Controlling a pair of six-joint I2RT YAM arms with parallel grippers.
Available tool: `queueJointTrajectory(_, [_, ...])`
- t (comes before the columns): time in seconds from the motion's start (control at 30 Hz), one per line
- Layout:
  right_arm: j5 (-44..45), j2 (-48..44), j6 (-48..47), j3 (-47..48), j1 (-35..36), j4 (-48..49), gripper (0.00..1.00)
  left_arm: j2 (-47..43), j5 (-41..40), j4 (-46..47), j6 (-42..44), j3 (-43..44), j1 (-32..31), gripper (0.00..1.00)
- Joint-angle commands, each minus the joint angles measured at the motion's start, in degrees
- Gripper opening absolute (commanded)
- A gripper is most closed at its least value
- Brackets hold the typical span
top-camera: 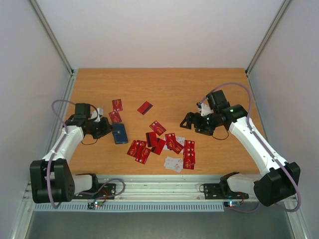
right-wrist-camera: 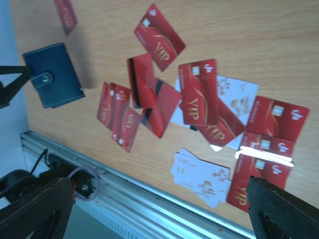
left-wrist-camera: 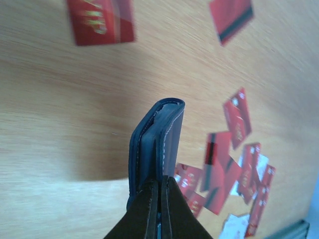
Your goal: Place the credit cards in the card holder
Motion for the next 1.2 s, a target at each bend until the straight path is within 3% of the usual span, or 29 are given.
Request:
queueJointTrajectory(0.0, [-8.21, -2.42, 2.14, -1.13, 0.62, 5.52, 0.95, -4.20, 5.04, 1.34, -3.42, 3.06, -4.15, 0.00])
queueJointTrajectory(0.2, [-19.35, -3.74, 2.92, -2.22, 0.63, 11.95, 0.95, -7.01, 12.28, 4.04, -8.46, 8.67, -11.15, 0.00])
queueJointTrajectory(0.37, [-27.16, -4.18, 9.35, -5.59, 0.67, 21.51, 0.94, -7.25, 17.53, 7.63, -13.45, 13.31, -16.21, 0.00])
queueJointTrajectory(0.53, [-29.90, -5.18, 14.92, -6.44, 0.66, 28.42, 0.91, -7.30, 21.08, 14.37, -20.64, 15.66, -20.76, 0.00])
queueJointTrajectory(0.73, [-34.34, -5.74, 21.41, -6.68, 0.71, 37.90, 0.83, -7.24, 23.65, 29.35, -34.76, 14.62, -25.00, 0.00])
queueJointTrajectory(0.93, [-36.23, -5.25, 23.57, -5.64, 1.58, 41.03, 0.81, -5.87, 23.78, 34.49, -40.81, 17.08, -29.77, 0.00])
queueJointTrajectory(1.07, [-37.34, -5.03, 24.34, -4.43, 2.67, 42.15, 0.70, -4.79, 23.95, 38.65, -43.04, 18.08, -32.25, 0.00])
queueJointTrajectory(1.17, [-38.16, -5.12, 26.24, -4.42, 2.72, 44.89, 0.54, -4.02, 23.91, 38.84, -43.31, 18.94, -33.76, 0.00])
